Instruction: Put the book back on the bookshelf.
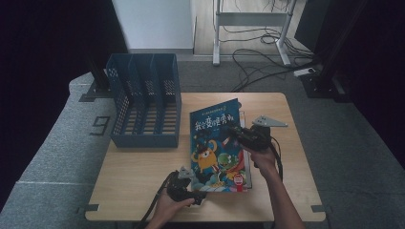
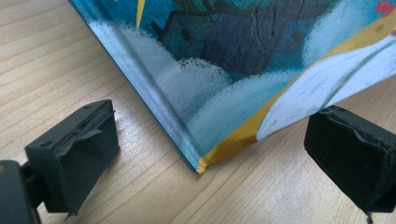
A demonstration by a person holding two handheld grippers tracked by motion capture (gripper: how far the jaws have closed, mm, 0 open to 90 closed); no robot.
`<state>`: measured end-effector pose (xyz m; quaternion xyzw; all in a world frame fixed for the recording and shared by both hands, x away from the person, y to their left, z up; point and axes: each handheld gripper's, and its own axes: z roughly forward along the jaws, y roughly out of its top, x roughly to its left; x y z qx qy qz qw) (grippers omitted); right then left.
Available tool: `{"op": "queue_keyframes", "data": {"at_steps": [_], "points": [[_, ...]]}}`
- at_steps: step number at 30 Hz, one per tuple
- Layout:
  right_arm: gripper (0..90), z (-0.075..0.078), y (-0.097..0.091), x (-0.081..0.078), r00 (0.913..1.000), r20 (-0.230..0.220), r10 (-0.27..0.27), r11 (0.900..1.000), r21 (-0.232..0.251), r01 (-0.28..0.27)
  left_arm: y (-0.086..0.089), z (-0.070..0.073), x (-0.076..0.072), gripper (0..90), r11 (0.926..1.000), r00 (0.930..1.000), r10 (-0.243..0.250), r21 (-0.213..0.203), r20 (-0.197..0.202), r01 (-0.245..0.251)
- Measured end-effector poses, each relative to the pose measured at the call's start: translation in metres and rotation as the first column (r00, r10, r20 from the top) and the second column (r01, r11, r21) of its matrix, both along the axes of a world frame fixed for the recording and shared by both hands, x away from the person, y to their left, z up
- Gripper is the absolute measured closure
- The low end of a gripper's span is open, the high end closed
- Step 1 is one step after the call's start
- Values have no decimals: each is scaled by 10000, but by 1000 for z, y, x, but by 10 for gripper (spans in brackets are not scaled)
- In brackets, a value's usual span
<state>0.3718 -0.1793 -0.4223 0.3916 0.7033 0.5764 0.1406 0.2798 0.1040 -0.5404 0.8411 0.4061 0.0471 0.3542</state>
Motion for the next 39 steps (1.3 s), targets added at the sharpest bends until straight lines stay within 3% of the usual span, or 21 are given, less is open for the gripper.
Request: {"op": "queue_keyframes", "data": {"at_steps": [6, 16, 26, 33, 39], "points": [[746, -2, -5, -3, 9998, 206, -50, 9998, 189, 46, -3, 0, 5, 20, 9998, 9999, 127, 129, 47, -128], [766, 9, -4, -4, 9973, 733, -39, 9996, 269, 20, -8, 1, 22, 19, 9993, 9998, 179, 313, 32, -180], [772, 11, -9, -10, 9966, 820, 119, 9994, 325, -146, -8, 0, 21, 21, 9992, 9998, 166, 374, 84, -169], [775, 6, -12, -9, 9972, 739, 144, 9979, 620, -190, -6, 1, 20, 24, 9994, 9999, 155, 318, 4, -155], [777, 5, -14, -13, 9952, 963, 191, 9970, 735, -262, -6, 0, 19, 23, 9989, 9998, 195, 428, 108, -200]]}}
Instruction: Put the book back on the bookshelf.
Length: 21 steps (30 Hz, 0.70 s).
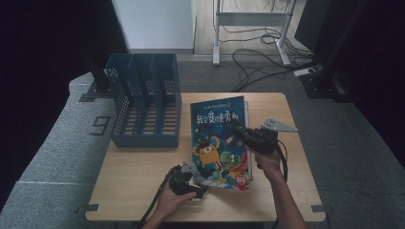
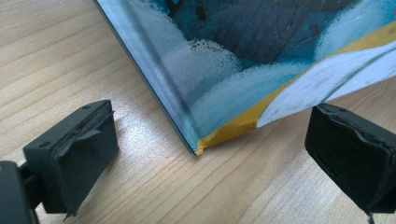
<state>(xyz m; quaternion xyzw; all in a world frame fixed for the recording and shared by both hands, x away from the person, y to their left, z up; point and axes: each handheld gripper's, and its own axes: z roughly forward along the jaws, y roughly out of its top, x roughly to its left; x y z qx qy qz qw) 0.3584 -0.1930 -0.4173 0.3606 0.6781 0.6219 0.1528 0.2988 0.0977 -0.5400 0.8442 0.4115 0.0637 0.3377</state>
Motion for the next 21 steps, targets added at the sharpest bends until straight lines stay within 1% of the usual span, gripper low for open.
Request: {"op": "queue_keyframes", "data": {"at_steps": [2, 8, 9, 11, 15, 21], "points": [[777, 1, 1, 0, 10000, 22, 2, 10000, -55, -2, 0, 0, 2, 15, 10000, 10000, -40, 42, -20, 40], [784, 6, 4, 8, 9998, 175, 3, 10000, -22, -3, -2, 0, 15, 13, 9997, 9997, 253, 21, -39, -253], [785, 7, 5, 9, 9997, 224, -16, 10000, -95, 18, -2, 0, 16, 13, 9997, 9997, 252, 13, -34, -252], [785, 7, 5, 9, 9997, 227, -12, 10000, -93, 14, -1, 0, 15, 15, 9997, 9997, 256, -27, 6, -256], [788, 5, 4, 7, 9998, 219, -5, 9999, 106, 3, -1, -1, 13, 22, 9996, 9996, 278, -44, 61, -278], [788, 5, 4, 4, 9994, 335, 15, 10000, 30, -16, -2, -1, 12, 19, 9996, 9995, 298, 9, 136, -298]]}}
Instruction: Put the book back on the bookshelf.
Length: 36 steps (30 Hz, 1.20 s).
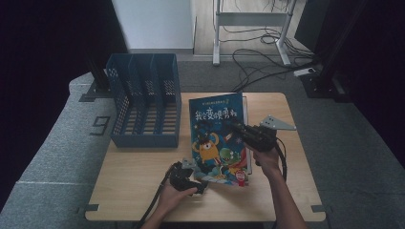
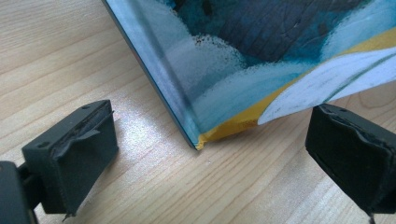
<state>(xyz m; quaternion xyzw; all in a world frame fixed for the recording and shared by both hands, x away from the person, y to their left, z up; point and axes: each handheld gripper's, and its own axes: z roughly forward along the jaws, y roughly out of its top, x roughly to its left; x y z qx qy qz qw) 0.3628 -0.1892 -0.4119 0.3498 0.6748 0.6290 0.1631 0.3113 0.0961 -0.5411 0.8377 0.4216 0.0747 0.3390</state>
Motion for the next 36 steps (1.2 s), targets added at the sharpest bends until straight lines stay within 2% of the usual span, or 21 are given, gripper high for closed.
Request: {"op": "queue_keyframes", "data": {"at_steps": [2, 6, 8, 15, 18, 26, 29, 32, 36], "points": [[788, 0, 0, -1, 10000, 44, 27, 10000, -10, -27, 0, 0, 2, 16, 10000, 10000, -50, 9, -28, 50], [786, 5, -1, 1, 9998, 209, -41, 9995, -327, 48, -1, 0, 13, 18, 9997, 9997, 261, 39, 9, -261], [787, 6, 0, 3, 9997, 238, -74, 9992, -391, 83, -2, 1, 16, 18, 9996, 9996, 263, 77, -40, -262], [791, 1, -5, 1, 9996, 273, 121, 9999, -82, -119, -3, 0, 11, 29, 9995, 9997, 259, 155, 38, -259], [792, 1, -6, -4, 9990, 404, 164, 9998, -133, -159, -3, 0, 9, 30, 9995, 9997, 252, 179, 52, -253], [789, -4, -14, -12, 9988, 472, 148, 9999, -53, -146, 5, 0, 10, 44, 9986, 9989, 471, -239, -1, -471], [788, -6, -16, -14, 9985, 522, 150, 9999, -12, -150, 1, 1, 6, 60, 9993, 9998, 201, -330, -38, -202], [787, -5, -14, -14, 9982, 580, 156, 9998, -105, -150, -4, -1, 0, 58, 9999, 9997, -131, -45, 189, 132], [785, -2, -11, -14, 9981, 592, 173, 9995, -291, -156, -10, -2, -3, 59, 9990, 9985, -109, 438, 540, 86]]}}
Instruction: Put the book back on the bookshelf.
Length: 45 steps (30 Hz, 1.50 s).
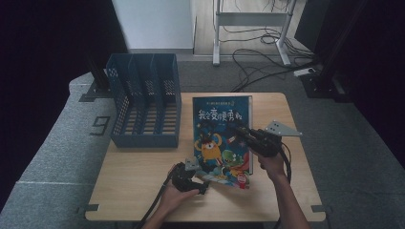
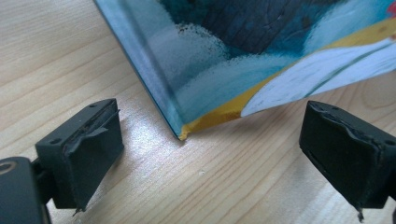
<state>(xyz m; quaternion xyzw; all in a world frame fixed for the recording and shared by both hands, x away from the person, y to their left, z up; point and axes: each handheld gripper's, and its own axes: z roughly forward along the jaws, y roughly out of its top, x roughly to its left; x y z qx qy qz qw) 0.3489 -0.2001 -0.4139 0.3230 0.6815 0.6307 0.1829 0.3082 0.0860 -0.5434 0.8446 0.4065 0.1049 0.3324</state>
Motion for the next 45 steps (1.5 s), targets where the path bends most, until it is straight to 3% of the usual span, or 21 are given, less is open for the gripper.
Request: {"op": "queue_keyframes", "data": {"at_steps": [8, 14, 23, 31, 37, 40, 45], "points": [[782, 6, 8, 4, 9997, 197, 150, 9993, -353, -143, -6, -1, 7, 43, 9994, 9996, 252, 247, 143, -255], [796, 14, 17, 9, 9969, 667, 415, 9985, -384, -390, -6, 0, 23, 51, 9976, 9982, 596, 344, 62, -597], [808, 8, 13, -3, 9957, 802, 461, 9989, 34, -465, -7, 0, 19, 57, 9975, 9983, 572, 416, 113, -576], [812, 8, 9, -10, 9947, 806, 634, 9980, -110, -627, -9, -1, 18, 56, 9963, 9976, 636, 563, 263, -650], [808, 9, 12, -12, 9918, 1196, 461, 9982, -439, -411, -7, -1, 25, 63, 9958, 9959, 877, 249, 222, -882], [812, 10, 11, -6, 9914, 1197, 529, 9980, -395, -485, -5, 0, 31, 63, 9957, 9957, 921, 138, 32, -921], [814, 8, 10, -3, 9914, 1179, 577, 9981, -268, -550, -6, 0, 31, 64, 9954, 9955, 944, 173, 85, -945]]}}
